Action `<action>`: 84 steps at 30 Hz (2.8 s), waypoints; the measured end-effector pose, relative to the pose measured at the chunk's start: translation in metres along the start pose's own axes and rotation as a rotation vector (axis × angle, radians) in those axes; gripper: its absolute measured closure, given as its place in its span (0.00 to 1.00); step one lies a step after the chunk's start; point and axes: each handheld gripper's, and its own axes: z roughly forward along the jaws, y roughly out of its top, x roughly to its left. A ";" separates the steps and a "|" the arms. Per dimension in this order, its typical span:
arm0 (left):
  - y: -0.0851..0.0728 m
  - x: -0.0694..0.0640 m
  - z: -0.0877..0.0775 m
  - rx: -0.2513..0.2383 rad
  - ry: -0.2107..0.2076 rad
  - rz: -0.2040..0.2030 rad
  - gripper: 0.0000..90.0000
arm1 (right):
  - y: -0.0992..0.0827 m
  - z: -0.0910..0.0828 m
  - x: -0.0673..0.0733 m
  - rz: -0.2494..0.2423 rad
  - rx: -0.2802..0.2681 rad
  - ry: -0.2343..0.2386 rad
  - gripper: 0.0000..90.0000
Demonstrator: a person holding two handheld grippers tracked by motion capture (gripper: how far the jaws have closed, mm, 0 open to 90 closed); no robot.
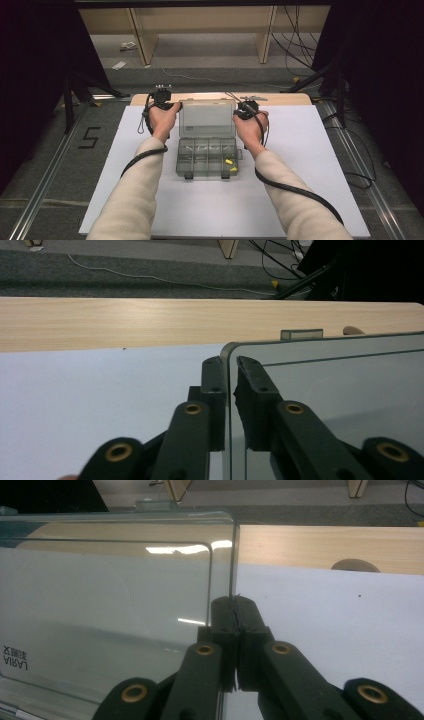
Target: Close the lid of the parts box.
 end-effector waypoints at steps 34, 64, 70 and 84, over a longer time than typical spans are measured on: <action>-0.003 -0.003 -0.026 -0.041 -0.025 0.031 0.98 | 0.028 -0.010 0.001 -0.043 -0.070 0.028 0.97; -0.013 -0.010 -0.042 -0.098 -0.017 0.093 0.98 | 0.021 -0.032 0.001 -0.060 -0.101 0.062 0.97; -0.015 -0.011 -0.045 -0.106 -0.011 0.102 0.98 | 0.019 -0.034 0.001 -0.066 -0.109 0.063 0.97; -0.023 -0.012 -0.056 -0.133 -0.019 0.128 0.98 | 0.013 -0.044 0.003 -0.097 -0.131 0.073 0.97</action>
